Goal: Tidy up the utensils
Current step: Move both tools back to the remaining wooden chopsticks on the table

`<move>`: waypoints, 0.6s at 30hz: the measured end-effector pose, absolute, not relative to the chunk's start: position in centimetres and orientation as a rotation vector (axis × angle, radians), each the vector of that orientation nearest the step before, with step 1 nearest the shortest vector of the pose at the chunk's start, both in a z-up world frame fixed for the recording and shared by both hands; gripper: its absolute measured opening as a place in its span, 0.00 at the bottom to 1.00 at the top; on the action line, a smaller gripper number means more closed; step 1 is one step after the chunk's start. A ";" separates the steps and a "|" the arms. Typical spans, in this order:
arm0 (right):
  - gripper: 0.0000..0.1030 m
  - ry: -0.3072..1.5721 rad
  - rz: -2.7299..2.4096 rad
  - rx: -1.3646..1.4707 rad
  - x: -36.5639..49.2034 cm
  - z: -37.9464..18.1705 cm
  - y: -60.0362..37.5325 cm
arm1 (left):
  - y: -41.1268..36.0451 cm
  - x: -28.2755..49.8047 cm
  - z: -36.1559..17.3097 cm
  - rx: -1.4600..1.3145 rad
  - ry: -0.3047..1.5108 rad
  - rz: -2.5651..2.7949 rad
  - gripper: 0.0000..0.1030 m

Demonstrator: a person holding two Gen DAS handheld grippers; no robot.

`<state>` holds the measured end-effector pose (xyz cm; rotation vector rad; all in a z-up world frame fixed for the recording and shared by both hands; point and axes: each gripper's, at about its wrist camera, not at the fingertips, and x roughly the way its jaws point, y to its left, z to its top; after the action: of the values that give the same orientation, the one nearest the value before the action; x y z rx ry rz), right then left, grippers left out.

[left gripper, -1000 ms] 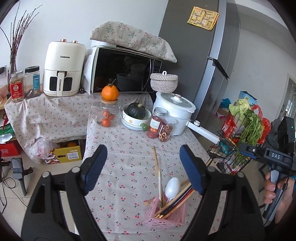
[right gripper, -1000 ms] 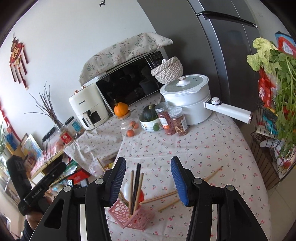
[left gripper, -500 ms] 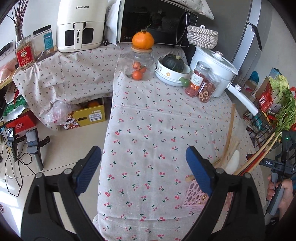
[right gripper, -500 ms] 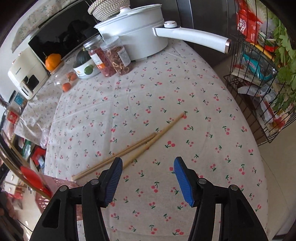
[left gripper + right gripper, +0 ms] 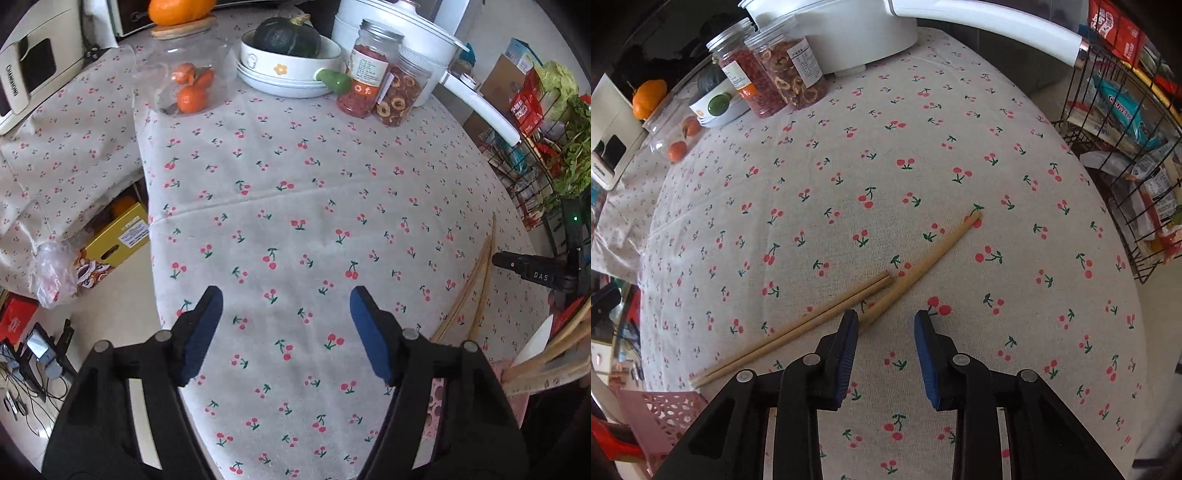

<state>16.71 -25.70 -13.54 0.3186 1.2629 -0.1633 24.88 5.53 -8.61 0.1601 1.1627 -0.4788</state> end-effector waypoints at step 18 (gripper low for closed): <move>0.44 1.261 -0.118 0.401 15.7 -12.4 -29.4 | -16.6 23.5 -13.0 0.608 1.314 -1.326 0.44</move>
<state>15.75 -29.44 -12.41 0.4010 1.2608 -0.1176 23.51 -16.63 -13.03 0.6084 1.3138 -1.3257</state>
